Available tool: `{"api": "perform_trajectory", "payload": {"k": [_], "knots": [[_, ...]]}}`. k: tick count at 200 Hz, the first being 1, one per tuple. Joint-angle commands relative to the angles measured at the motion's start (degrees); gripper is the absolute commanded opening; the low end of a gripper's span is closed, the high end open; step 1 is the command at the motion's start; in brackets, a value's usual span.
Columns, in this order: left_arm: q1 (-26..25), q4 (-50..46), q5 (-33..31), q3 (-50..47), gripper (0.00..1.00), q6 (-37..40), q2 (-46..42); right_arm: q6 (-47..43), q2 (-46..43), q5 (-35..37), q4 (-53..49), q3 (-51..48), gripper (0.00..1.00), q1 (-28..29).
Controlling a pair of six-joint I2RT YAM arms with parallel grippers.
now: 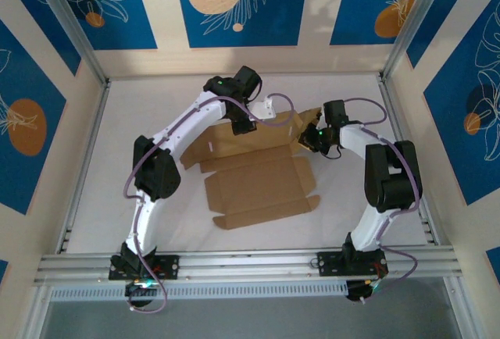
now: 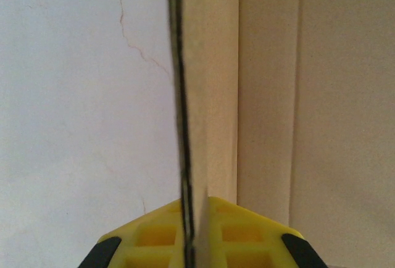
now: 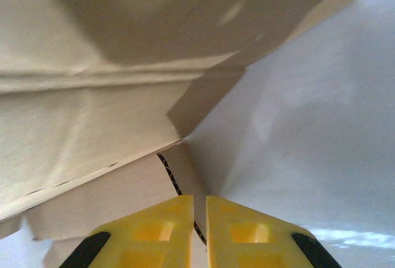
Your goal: Fold the paper box
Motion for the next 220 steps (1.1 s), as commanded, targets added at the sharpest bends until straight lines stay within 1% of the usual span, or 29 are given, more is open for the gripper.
{"api": "perform_trajectory", "payload": {"k": [1,15,41,69,91,100,108,121,140,161,175,220], "knots": [[-0.19,0.36,0.61,-0.61,0.0,-0.96,2.23,2.74,-1.39,-8.6,3.72,-2.06,0.17,1.13],[-0.26,0.36,0.61,-0.45,0.0,-1.16,2.31,3.19,-0.98,-10.09,4.27,-1.8,0.17,1.9],[-0.28,0.27,0.43,-0.42,0.0,-1.45,2.31,3.38,0.46,-10.04,4.15,-1.03,0.17,3.88],[-0.3,0.25,0.26,-0.46,0.0,-1.68,2.08,3.52,2.38,-6.25,2.82,-1.07,0.18,5.61],[-0.3,0.27,0.11,-0.61,0.0,-1.67,1.96,3.03,3.66,-0.17,-0.87,-0.04,0.18,6.84],[-0.3,0.23,0.0,-0.58,0.0,-1.76,1.96,3.13,2.91,0.75,-0.02,-0.63,0.18,7.0],[-0.29,0.25,0.08,-0.68,0.0,-1.71,1.96,3.64,1.11,-0.05,2.68,-2.32,0.18,6.72],[-0.21,0.47,0.0,-1.09,0.0,-1.6,1.73,4.26,-1.62,-3.4,8.06,-4.7,0.18,5.71],[-0.26,0.45,-0.11,-1.13,0.0,-1.13,1.69,3.27,-5.08,-2.41,8.44,-5.4,0.19,4.42],[-0.31,0.27,0.17,-1.14,0.0,-0.96,1.67,2.77,-6.5,-1.21,6.53,-4.79,0.22,2.01],[-0.3,0.18,0.08,-1.31,0.0,-0.89,1.61,2.53,-6.43,0.87,3.95,-3.6,0.24,0.43],[-0.3,0.61,-0.09,-1.82,0.0,-0.81,1.11,1.48,-2.88,4.47,-1.46,0.55,0.2,-2.79]]}}
